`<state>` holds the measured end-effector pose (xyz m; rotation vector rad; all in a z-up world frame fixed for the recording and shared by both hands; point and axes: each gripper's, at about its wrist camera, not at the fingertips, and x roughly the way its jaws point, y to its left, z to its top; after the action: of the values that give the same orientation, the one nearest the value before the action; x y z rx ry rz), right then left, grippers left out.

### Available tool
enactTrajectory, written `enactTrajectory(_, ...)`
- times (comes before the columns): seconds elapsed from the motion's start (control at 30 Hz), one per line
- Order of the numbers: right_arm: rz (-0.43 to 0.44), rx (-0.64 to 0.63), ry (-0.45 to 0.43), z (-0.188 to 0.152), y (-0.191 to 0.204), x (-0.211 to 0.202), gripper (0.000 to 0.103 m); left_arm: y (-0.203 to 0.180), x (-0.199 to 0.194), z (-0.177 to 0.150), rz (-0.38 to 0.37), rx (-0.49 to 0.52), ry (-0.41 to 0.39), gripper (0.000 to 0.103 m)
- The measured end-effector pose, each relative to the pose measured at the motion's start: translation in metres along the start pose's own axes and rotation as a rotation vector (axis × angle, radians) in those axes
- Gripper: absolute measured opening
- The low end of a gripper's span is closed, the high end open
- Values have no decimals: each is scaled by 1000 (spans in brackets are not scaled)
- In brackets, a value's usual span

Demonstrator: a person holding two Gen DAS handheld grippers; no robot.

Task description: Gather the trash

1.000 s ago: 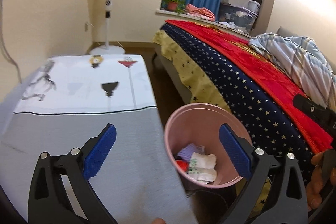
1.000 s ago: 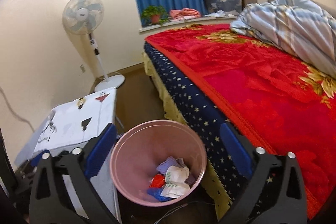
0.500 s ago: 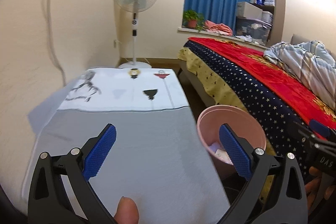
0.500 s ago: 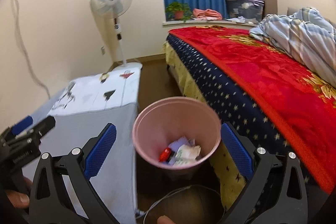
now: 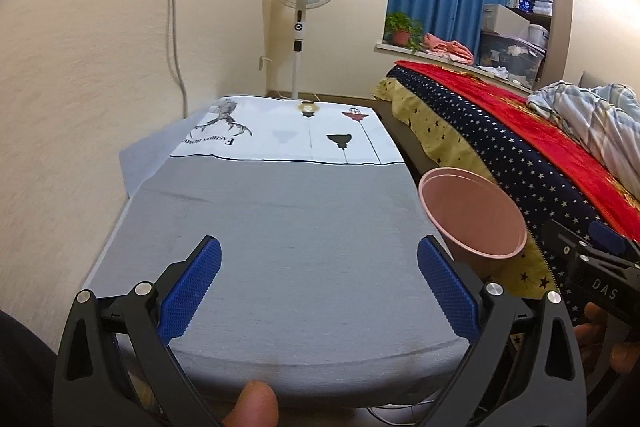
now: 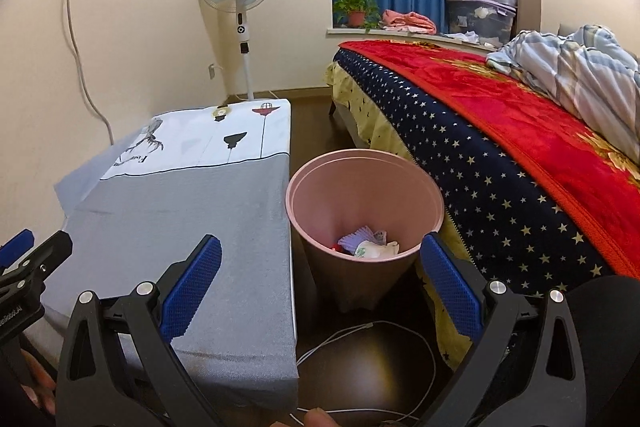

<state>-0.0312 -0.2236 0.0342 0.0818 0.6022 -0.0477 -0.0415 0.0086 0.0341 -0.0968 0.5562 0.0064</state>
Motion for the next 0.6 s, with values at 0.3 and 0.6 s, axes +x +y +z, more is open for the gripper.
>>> enactTrajectory(0.3,-13,14,14,0,-5,9,98,-2,14,-7,7,-11,27,95)
enactTrajectory(0.6,-11,11,23,-2,-2,14,98,-5,18,-12,2,-17,29,95)
